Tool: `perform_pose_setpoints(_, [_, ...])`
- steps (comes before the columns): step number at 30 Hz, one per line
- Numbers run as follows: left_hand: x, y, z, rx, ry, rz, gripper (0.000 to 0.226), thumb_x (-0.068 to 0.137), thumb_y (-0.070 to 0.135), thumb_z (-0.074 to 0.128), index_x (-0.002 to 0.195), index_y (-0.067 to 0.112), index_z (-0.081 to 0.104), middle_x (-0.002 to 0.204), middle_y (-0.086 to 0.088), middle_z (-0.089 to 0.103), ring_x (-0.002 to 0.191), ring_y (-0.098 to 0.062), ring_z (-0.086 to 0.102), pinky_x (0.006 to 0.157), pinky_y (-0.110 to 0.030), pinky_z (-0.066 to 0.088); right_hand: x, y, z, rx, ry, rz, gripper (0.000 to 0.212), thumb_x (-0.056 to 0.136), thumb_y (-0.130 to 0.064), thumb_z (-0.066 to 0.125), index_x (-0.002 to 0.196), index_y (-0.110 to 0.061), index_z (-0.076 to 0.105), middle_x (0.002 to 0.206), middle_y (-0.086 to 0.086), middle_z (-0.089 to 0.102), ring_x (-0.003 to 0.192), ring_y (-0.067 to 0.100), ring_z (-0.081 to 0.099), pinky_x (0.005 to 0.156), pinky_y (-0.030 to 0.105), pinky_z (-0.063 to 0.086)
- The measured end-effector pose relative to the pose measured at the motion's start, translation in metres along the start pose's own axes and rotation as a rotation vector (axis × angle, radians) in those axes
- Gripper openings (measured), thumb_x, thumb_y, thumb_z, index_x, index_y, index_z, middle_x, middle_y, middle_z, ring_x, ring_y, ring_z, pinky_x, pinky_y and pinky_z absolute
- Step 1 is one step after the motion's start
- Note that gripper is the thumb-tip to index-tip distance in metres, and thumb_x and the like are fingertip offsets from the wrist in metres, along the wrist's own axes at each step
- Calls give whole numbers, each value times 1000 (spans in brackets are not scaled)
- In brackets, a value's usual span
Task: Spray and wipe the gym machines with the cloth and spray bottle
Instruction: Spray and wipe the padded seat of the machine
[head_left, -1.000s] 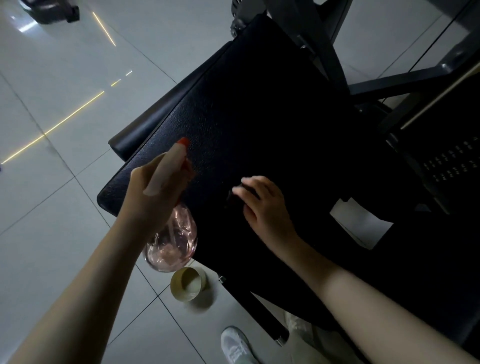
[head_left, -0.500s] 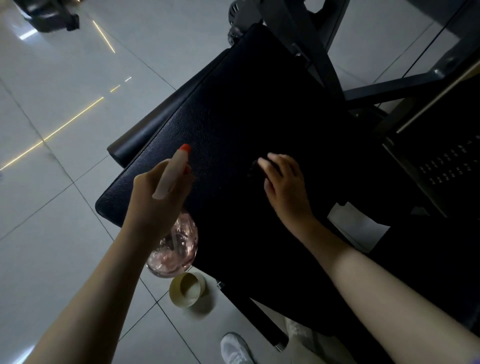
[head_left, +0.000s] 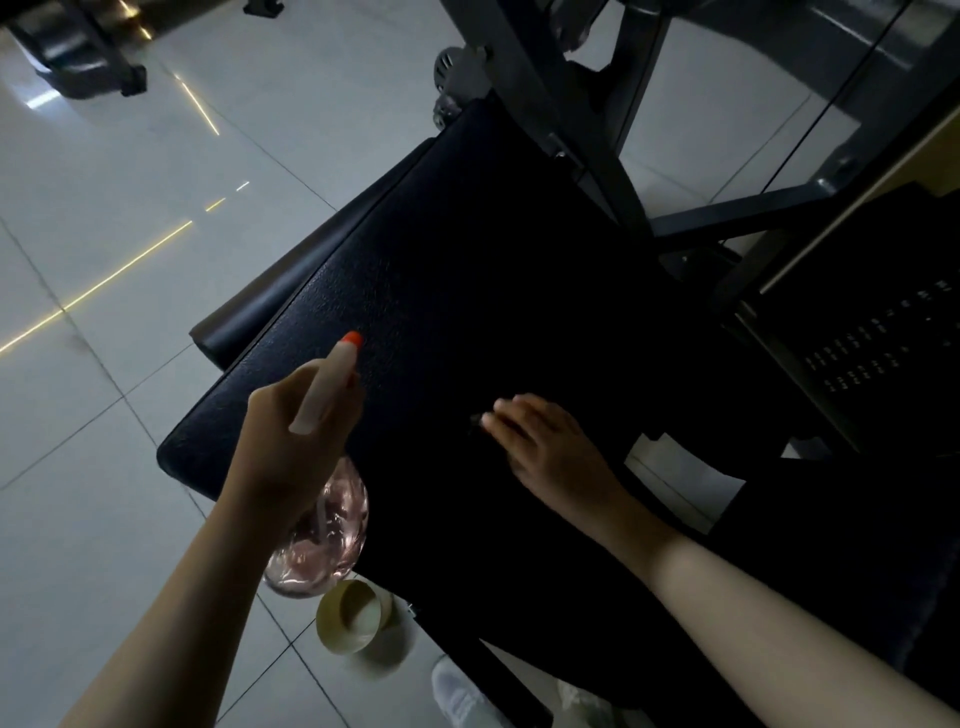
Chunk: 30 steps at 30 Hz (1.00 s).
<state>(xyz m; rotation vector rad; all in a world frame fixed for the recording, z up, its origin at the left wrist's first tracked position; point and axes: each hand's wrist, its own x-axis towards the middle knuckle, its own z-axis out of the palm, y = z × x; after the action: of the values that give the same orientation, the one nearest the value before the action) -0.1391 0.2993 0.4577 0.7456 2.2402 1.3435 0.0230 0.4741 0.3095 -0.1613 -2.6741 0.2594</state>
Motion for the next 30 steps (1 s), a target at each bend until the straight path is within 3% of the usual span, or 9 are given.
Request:
perform_pose_setpoints(4, [2, 0, -1, -9, -5, 1, 76, 73, 73, 53, 74, -3, 51, 75, -34, 50, 65, -50, 46, 58, -52, 44, 57, -18, 7, 123, 162, 639, 39, 88, -15, 47, 124, -5, 58, 127, 18, 55, 119, 34, 47, 93, 46, 49])
perform_pose_setpoints(6, [1, 0, -2, 12, 3, 26, 72, 75, 65, 50, 76, -7, 51, 75, -35, 50, 62, -46, 45, 54, -41, 42, 81, -42, 14, 171, 194, 782, 40, 88, -17, 45, 123, -4, 58, 128, 18, 54, 118, 34, 47, 96, 44, 44])
perform_pose_setpoints(8, [2, -2, -2, -9, 10, 12, 64, 76, 65, 51, 70, 0, 52, 71, -33, 47, 53, -32, 40, 52, -31, 37, 81, -65, 21, 175, 179, 605, 44, 86, -20, 43, 124, -3, 56, 126, 18, 56, 114, 30, 45, 97, 41, 42])
perform_pose_setpoints(11, [6, -4, -2, -32, -34, -23, 59, 77, 70, 53, 64, 12, 52, 62, -21, 44, 53, -23, 40, 57, -37, 36, 51, -78, 20, 208, 42, 136, 43, 87, -23, 48, 127, -8, 49, 128, 13, 54, 115, 29, 45, 97, 41, 42])
perform_pose_setpoints(14, [9, -5, -2, -34, -59, -39, 57, 80, 65, 51, 61, 12, 48, 60, -12, 46, 52, -22, 40, 56, -38, 37, 32, -46, 13, 100, -67, -106, 39, 86, -26, 50, 123, -14, 57, 124, 8, 59, 116, 26, 46, 97, 39, 41])
perform_pose_setpoints(19, [17, -4, -1, -98, -69, -98, 71, 81, 62, 56, 67, -5, 38, 63, -12, 37, 57, -22, 34, 60, -42, 35, 44, 32, -4, -17, -8, -34, 37, 86, -15, 52, 122, -13, 59, 121, 12, 61, 115, 29, 48, 97, 40, 42])
perform_pose_setpoints(23, [19, -5, -2, -89, -132, -104, 69, 78, 62, 57, 70, -6, 47, 65, -25, 44, 59, -34, 40, 64, -47, 41, 69, 11, -2, 95, 137, 559, 43, 88, -14, 36, 126, -10, 57, 129, 15, 54, 120, 35, 47, 96, 48, 46])
perform_pose_setpoints(25, [21, -3, 1, -100, -174, -109, 78, 80, 62, 57, 78, -16, 47, 72, -36, 47, 60, -38, 43, 63, -45, 41, 68, -11, 7, 119, 183, 680, 43, 88, -15, 37, 127, -11, 56, 132, 13, 52, 124, 32, 42, 98, 46, 44])
perform_pose_setpoints(30, [41, 8, 7, -100, -231, -127, 72, 85, 58, 59, 75, -13, 52, 69, -27, 53, 62, -25, 51, 64, -41, 42, 14, 30, -6, 90, -26, 81, 34, 100, -28, 33, 130, -16, 46, 131, 9, 52, 123, 29, 43, 101, 41, 41])
